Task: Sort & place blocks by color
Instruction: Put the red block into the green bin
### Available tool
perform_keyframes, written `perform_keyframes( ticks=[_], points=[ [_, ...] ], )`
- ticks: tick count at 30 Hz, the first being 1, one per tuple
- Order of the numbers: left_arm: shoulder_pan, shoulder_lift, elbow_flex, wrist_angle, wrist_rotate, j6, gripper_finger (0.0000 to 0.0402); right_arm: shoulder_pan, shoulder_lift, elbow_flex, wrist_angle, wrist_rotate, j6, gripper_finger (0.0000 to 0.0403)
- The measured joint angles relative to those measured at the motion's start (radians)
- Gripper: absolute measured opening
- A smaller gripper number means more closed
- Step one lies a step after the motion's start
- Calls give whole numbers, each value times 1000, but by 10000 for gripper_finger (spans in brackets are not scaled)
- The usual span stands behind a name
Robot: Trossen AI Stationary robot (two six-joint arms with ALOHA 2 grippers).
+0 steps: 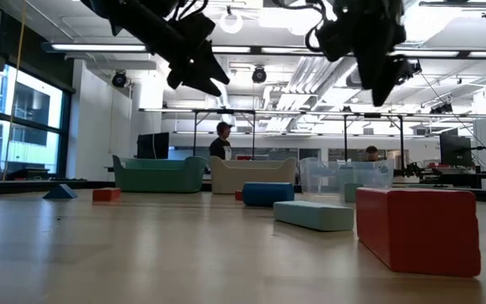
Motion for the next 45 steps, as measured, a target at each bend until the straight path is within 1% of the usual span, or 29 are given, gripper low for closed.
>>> perform_keyframes(
  ticks=[5,10,20,22,25,27,34,38,41,45],
  points=[
    [0,0,0,0,0,36,188,102,0,0,8,-10,59,227],
    [0,0,0,0,0,43,188,210,0,0,25,-19,57,227],
    [0,0,0,0,0,42,188,407,0,0,62,19,-133,227],
    [0,0,0,0,0,41,188,440,0,0,73,44,-168,227],
    [0,0,0,0,0,42,188,487,0,0,81,108,-207,227],
    [0,0,0,0,-1,31,188,515,0,0,85,142,-235,227],
    [-1,0,0,0,7,-42,188,606,0,-15,132,189,-310,227],
    [-1,0,0,0,8,-75,188,648,4,-44,193,185,-351,227],
    [-1,0,0,0,8,-82,188,673,20,-58,196,203,-381,227],
    [-2,1,0,0,8,-83,188,690,58,-82,211,198,-388,227]
  ],
)
